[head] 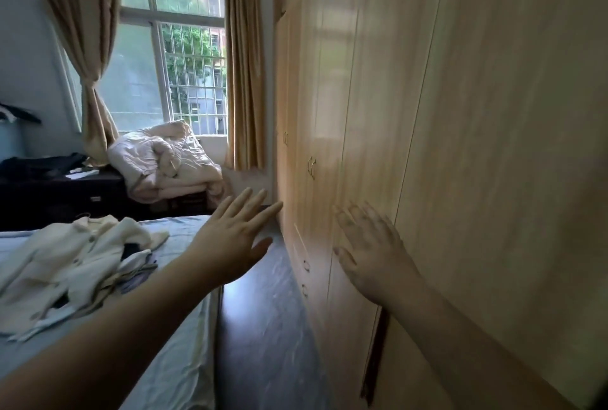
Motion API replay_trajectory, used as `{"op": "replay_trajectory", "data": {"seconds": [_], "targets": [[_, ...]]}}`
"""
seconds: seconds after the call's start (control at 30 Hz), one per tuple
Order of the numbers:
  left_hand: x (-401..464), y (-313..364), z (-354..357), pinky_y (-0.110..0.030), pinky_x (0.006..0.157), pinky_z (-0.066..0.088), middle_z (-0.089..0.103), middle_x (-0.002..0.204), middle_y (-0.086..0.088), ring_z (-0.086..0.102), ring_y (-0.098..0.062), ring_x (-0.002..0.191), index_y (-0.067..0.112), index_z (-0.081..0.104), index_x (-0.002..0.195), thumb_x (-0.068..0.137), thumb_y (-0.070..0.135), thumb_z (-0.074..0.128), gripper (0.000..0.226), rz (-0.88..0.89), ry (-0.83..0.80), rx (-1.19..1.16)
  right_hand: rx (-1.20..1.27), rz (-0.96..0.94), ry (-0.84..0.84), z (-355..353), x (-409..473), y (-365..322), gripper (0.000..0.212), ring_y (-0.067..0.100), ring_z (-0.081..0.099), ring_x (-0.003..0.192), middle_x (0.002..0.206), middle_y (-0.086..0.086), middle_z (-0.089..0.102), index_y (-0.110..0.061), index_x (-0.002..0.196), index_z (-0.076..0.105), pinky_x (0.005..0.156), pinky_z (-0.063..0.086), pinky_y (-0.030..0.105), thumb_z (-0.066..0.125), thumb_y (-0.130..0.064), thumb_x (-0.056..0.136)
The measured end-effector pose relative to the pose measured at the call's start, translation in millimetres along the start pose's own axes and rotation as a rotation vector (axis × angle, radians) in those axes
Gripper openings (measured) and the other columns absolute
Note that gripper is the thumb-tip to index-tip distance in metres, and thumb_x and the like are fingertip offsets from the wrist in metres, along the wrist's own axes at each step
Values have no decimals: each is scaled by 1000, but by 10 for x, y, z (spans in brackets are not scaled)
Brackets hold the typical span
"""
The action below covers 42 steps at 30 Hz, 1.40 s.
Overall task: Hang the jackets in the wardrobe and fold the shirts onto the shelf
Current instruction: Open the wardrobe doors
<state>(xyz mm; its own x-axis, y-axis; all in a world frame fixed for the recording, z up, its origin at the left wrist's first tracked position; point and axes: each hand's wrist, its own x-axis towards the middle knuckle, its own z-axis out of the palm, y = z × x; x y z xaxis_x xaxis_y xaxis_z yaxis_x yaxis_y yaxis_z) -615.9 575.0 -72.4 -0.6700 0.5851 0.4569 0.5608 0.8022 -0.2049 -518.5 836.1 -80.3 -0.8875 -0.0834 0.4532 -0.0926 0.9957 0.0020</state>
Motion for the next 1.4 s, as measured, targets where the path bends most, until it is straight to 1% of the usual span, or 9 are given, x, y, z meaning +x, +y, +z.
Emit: {"op": "replay_trajectory", "data": {"seconds": [0.13,0.47,0.53,0.63,0.87,0.97,1.17,1.27,1.4], "targets": [[403,-135,357,-40,122,0,0,165,2,-8,-20,151,43,-2,153,86,64,3,71,-51,-47,18,43,-47,-14,352,667,266,71,19,-6,151,166,-6,-1,-34,156,-4,119,-6,36,6,-56,90],[1302,-1220,1284,-40,123,1,-3,165,4,-14,-15,150,42,0,154,85,63,3,72,-174,-63,24,41,-254,-91,1511,2523,208,73,20,-2,153,166,-4,-2,-34,156,-2,123,7,45,0,-59,87],[1522,-1564,1544,-41,123,2,-2,165,4,-13,-16,150,42,0,154,85,62,4,71,-200,-64,34,-4,-293,-76,1756,3011,159,68,21,-1,153,166,-2,0,-33,157,1,124,1,42,7,-57,93],[1918,-2087,1868,-41,123,3,-1,165,3,-9,-19,151,43,0,153,85,62,4,71,-233,-71,20,1,-296,-41,2056,3726,62,64,21,1,153,166,-4,2,-33,157,5,113,-18,31,18,-52,97],[2882,-3073,2664,-42,121,9,11,164,-1,2,-21,152,39,10,154,91,59,17,67,-187,-70,25,63,-299,-52,2753,5044,50,62,19,6,152,165,-4,10,-33,156,13,114,-9,28,29,-48,99],[3298,-3395,3017,-42,121,10,13,164,-1,6,-22,152,39,14,154,91,59,17,67,-179,-83,14,55,-257,-34,3004,5526,274,63,21,14,151,164,-2,16,-32,155,19,116,-5,29,23,-51,96],[4225,-3996,4011,-43,120,13,17,163,0,9,-23,151,39,14,153,93,59,23,64,-149,-90,42,137,-189,-72,3937,6536,603,70,16,-2,152,165,-8,3,-38,155,5,123,8,39,7,-59,88],[4780,-4264,4502,-45,119,20,25,161,-2,16,-24,150,38,21,153,92,57,28,64,-147,-134,55,153,-188,-81,4434,7183,738,64,18,-1,152,165,-6,7,-37,156,9,123,9,41,19,-55,95],[5542,-4728,4951,-45,121,16,16,164,0,6,-22,152,40,14,154,93,57,26,65,-134,-141,64,161,-151,-84,4933,8182,947,63,19,-1,152,165,-6,6,-37,155,5,122,4,40,26,-53,98]]}}
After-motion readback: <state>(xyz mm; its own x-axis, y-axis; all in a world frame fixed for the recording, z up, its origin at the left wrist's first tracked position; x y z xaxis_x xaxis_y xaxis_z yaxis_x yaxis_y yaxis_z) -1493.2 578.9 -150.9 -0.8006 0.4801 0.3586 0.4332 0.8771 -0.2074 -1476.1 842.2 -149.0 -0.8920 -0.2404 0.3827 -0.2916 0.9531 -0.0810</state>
